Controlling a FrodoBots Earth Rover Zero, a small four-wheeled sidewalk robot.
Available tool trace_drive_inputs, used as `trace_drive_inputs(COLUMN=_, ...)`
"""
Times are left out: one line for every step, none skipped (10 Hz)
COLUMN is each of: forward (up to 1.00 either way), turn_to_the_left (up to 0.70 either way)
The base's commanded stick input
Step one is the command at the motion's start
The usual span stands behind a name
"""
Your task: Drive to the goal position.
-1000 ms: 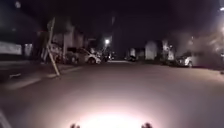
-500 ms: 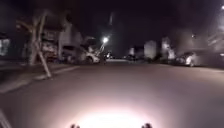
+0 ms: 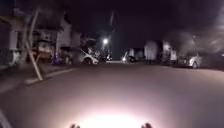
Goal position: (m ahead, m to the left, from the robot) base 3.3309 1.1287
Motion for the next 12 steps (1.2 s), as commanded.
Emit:
trace_drive_inputs(forward=1.0, turn_to_the_left=0.0)
trace_drive_inputs(forward=1.0, turn_to_the_left=0.0)
trace_drive_inputs(forward=1.0, turn_to_the_left=0.0)
trace_drive_inputs(forward=1.0, turn_to_the_left=0.0)
trace_drive_inputs(forward=1.0, turn_to_the_left=0.0)
trace_drive_inputs(forward=1.0, turn_to_the_left=0.0)
trace_drive_inputs(forward=1.0, turn_to_the_left=0.0)
trace_drive_inputs(forward=1.0, turn_to_the_left=0.0)
trace_drive_inputs(forward=1.0, turn_to_the_left=0.0)
trace_drive_inputs(forward=1.0, turn_to_the_left=0.0)
trace_drive_inputs(forward=1.0, turn_to_the_left=0.0)
trace_drive_inputs(forward=1.0, turn_to_the_left=0.0)
